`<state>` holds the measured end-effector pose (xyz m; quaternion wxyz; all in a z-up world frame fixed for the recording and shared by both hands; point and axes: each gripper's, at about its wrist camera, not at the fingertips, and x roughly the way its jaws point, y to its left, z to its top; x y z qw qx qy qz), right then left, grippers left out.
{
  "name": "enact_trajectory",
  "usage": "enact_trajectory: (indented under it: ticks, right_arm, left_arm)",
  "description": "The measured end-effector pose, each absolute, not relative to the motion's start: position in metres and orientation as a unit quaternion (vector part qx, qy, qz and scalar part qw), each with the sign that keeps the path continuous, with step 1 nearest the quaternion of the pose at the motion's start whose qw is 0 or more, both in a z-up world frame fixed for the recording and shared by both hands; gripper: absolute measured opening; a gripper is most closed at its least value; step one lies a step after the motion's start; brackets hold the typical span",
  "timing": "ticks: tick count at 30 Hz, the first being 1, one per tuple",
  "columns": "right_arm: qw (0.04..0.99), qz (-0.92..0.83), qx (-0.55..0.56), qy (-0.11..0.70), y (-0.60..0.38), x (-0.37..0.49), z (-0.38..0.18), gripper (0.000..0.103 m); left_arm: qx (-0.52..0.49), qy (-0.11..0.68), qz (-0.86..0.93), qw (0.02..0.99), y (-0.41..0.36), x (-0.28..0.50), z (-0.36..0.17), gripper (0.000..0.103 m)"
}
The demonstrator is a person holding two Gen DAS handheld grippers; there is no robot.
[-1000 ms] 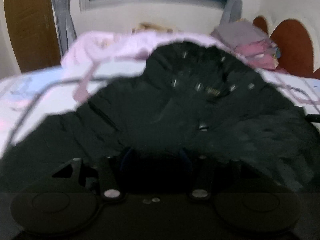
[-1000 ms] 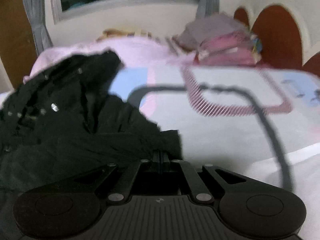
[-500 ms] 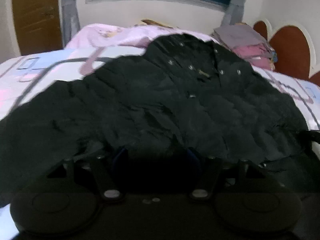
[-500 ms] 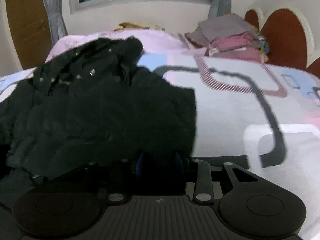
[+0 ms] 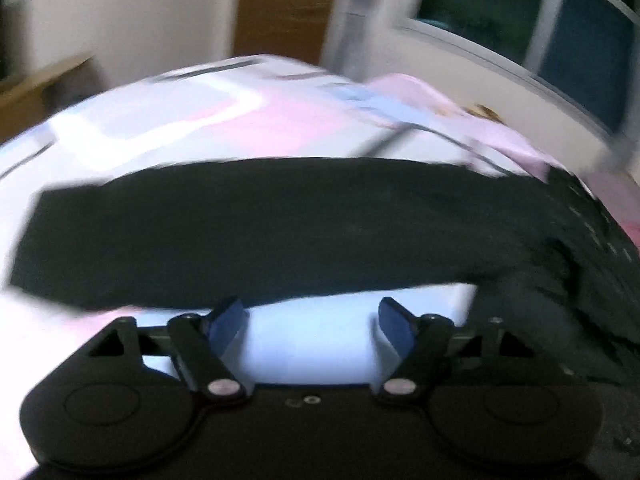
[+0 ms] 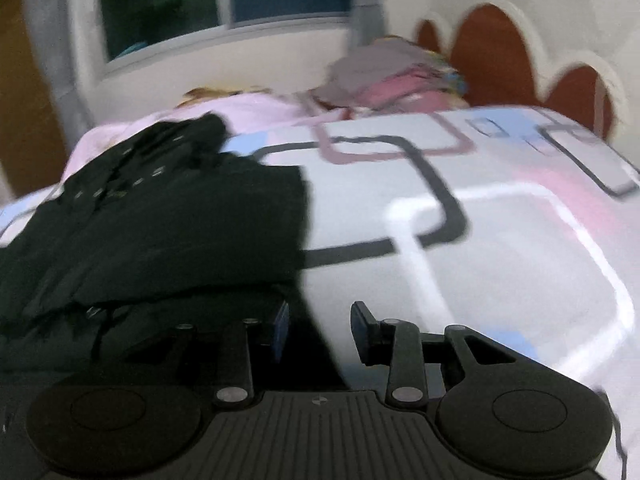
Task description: Fold large clothes
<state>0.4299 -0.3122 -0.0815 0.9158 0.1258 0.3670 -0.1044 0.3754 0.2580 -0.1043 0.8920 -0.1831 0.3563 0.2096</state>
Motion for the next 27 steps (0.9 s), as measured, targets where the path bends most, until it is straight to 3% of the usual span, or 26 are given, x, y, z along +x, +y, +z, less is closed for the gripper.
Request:
enact_trajectory:
  ticks: [5,13,16,17,18,20,23,27]
  right_arm:
    - [0.906,-0.127,0.145,0.377,-0.323,0.422,-0.078,0.034]
    - [0.908,-0.133,0.159,0.365,-0.309,0.42,-0.059,0.034]
    - [0.91,-0.135,0.155,0.36,-0.302,0.418,-0.052,0.034]
    - [0.91,-0.136,0.156,0.359,-0.301,0.418,-0.051,0.034]
    - [0.91,-0.139,0.155,0.359,-0.301,0.418,-0.051,0.034]
    - [0.908,-0.15,0.152,0.361,-0.301,0.419,-0.05,0.034]
    - [0.907,-0.156,0.154,0.359,-0.303,0.42,-0.049,0.034]
    - [0.908,-0.157,0.151,0.357,-0.302,0.424,-0.047,0.034]
  left_arm:
    - [-0.295,0.321,0.24,0.868,0.314,0.334,-0.119,0.06]
    - [-0.428,0.235,0.231,0.842,0.36,0.334,-0.132,0.059]
    - [-0.473,0.201,0.234,0.825,0.375,0.335,-0.14,0.055]
    - [-0.484,0.189,0.239,0.82,0.379,0.335,-0.141,0.05]
    - [-0.484,0.183,0.248,0.819,0.379,0.334,-0.141,0.042]
    - [-0.467,0.194,0.262,0.822,0.379,0.341,-0.136,0.017]
    - [-0.408,0.179,0.25,0.86,0.365,0.352,-0.109,0.011]
    - [-0.331,0.161,0.188,0.91,0.333,0.394,-0.062,0.011]
